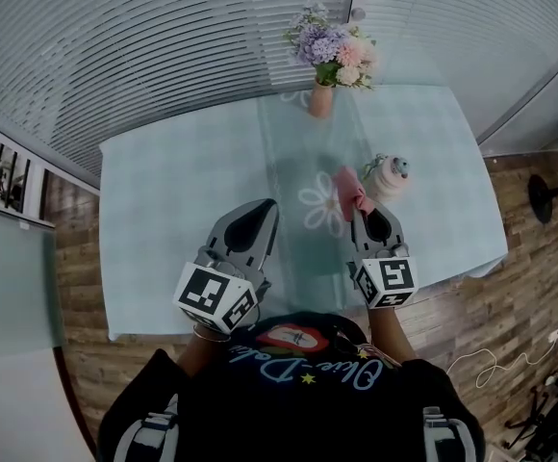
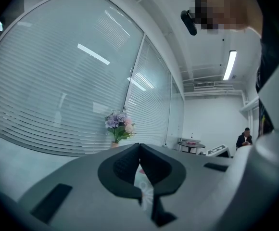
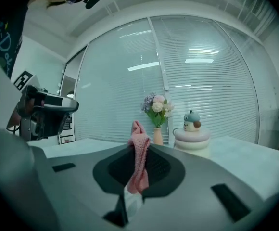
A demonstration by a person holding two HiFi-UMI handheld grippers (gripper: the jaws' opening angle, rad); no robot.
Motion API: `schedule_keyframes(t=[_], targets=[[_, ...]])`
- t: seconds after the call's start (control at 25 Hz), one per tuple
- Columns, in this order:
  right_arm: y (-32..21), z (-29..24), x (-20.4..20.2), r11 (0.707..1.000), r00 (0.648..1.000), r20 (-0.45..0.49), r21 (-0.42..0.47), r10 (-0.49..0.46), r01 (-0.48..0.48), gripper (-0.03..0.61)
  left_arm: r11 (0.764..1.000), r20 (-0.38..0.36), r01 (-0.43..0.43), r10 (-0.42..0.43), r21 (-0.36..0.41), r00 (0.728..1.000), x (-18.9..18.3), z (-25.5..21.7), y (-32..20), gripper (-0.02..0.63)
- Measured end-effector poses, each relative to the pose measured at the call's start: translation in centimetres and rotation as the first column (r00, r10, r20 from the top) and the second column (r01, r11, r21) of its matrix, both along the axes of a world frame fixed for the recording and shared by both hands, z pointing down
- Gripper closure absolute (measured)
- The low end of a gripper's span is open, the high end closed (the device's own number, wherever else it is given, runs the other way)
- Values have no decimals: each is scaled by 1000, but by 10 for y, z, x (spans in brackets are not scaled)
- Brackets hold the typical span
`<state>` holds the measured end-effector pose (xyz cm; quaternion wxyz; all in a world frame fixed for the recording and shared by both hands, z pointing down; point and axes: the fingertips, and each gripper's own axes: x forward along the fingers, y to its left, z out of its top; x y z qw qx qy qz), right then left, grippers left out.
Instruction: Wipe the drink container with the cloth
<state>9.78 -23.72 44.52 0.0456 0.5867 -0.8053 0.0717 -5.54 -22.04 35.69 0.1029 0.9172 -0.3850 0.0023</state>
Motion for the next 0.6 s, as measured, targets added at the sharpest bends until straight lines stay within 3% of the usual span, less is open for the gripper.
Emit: schedule_keyframes(t=[0.24,0.6], targets=[[8,-19,33,997,998,29,61,49,-51,554,1000,4,-2,2,3,1000,16,-2,10,609],[10,-5,70,997,998,21,30,67,-68,554,999,18,33,-33,-3,999,36,1,22,609]])
